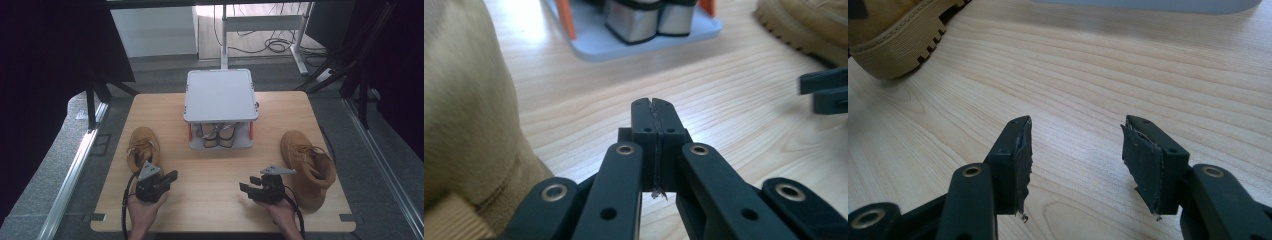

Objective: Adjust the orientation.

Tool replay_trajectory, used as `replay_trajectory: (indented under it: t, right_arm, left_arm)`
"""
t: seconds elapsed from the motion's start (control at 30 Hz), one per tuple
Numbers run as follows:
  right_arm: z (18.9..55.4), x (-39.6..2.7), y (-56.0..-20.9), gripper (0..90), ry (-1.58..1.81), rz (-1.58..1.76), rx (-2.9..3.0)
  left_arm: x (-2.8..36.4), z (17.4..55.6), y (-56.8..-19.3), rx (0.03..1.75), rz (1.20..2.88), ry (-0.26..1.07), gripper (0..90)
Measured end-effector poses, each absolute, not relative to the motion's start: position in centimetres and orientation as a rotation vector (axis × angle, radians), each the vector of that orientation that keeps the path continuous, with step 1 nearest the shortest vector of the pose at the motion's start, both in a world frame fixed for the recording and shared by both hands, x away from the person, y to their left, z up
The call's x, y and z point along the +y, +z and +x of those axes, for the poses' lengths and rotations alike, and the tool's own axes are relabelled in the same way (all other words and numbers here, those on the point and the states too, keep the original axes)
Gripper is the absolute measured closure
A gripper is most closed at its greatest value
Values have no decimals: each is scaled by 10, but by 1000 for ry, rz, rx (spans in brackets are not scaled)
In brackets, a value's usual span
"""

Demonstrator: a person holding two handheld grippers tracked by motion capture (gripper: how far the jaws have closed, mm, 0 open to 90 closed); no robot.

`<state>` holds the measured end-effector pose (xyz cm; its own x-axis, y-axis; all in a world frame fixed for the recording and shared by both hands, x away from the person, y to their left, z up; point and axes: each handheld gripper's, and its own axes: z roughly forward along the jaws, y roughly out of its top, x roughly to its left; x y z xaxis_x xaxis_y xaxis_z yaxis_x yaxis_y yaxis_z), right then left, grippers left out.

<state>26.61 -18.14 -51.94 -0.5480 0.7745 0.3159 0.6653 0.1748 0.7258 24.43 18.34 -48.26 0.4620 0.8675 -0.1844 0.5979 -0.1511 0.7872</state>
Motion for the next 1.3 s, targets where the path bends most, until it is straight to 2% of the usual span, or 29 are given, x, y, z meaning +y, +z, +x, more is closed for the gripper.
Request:
replay_trajectory:
  t: [0.7, 1.3]
  right_arm:
    - [267, -177, -522, 433, 1308, 1423, 2325]
    - [267, -178, -523, 432, 1302, 1427, 2328]
  left_arm:
    - [184, 250, -504, 1335, 1898, 559, 897]
    - [200, 244, -503, 1346, 1903, 577, 900]
